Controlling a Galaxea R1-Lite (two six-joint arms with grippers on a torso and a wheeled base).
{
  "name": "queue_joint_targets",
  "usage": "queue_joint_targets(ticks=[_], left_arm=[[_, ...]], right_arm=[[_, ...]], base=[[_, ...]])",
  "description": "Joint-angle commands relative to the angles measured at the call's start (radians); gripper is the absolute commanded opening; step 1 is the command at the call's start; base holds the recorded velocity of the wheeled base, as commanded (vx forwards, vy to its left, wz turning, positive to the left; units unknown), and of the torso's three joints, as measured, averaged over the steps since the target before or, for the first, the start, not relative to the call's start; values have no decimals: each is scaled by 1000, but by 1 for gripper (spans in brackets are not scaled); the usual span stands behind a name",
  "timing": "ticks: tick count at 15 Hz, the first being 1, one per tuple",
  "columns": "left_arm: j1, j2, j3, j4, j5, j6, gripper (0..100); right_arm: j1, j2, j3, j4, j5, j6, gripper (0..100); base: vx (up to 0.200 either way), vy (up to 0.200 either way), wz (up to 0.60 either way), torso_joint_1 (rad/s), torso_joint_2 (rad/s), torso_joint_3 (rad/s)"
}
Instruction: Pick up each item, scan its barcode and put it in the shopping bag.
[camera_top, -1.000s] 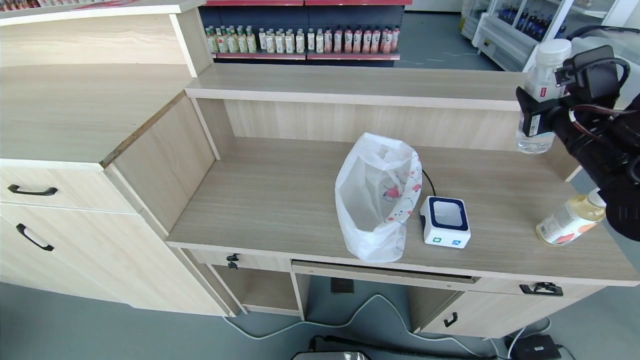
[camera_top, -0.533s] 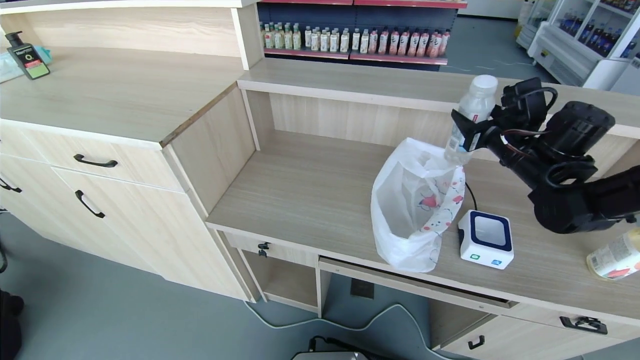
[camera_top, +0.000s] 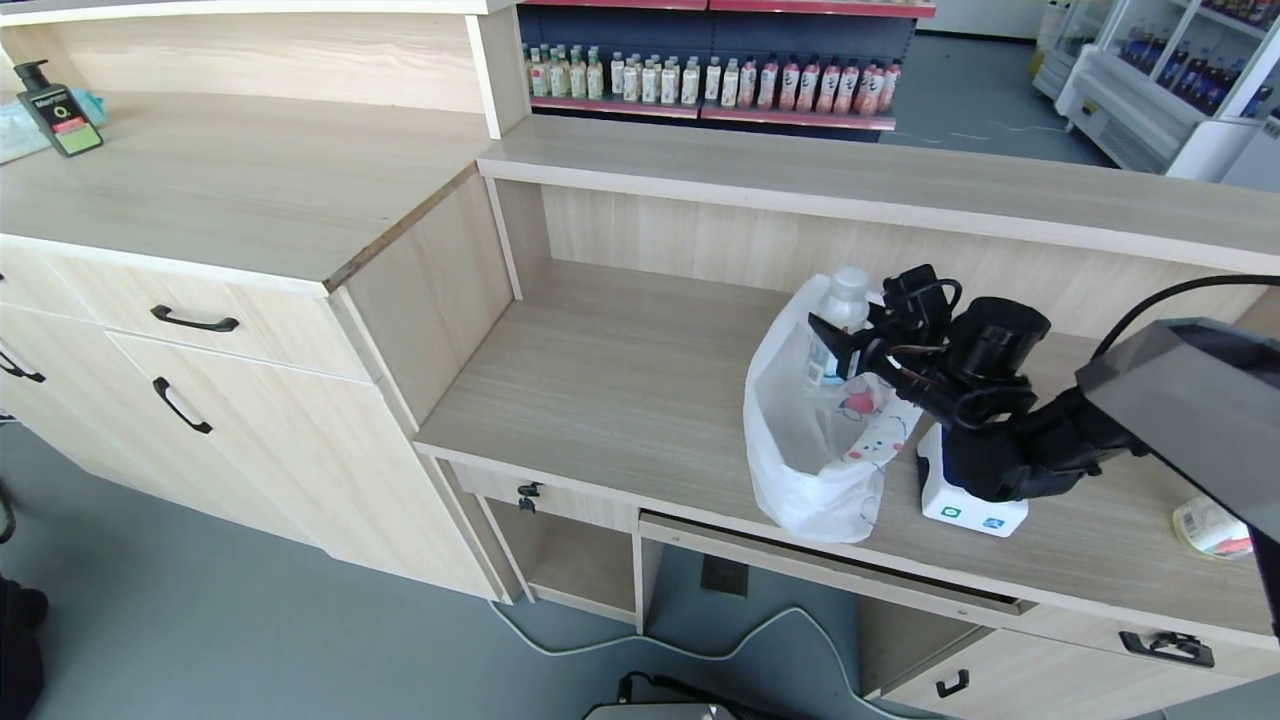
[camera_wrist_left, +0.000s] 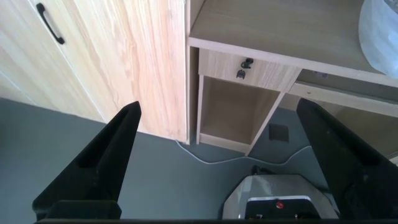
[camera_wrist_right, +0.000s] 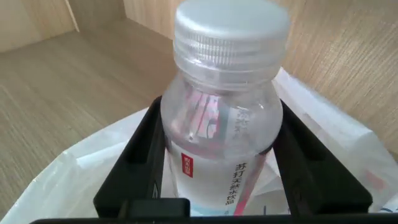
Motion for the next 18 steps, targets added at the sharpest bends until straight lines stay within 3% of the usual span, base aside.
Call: queue_joint_targets(ticks=[1,11,12,18], left_arm=[[0,0,0,0,0,0,100],[0,0,0,0,0,0,100],[0,0,0,0,0,0,100],[0,0,0,0,0,0,100]], right_arm=[[1,83,-18,-1,-1,2,0],[-19,87,3,-11,-1,3,0],[-19,79,5,-8,-1,2,100],[-25,-61,74,24,-4,-9,100]], base=[[0,0,0,0,0,0],[0,0,0,0,0,0],[0,0,0,0,0,0],[0,0,0,0,0,0]])
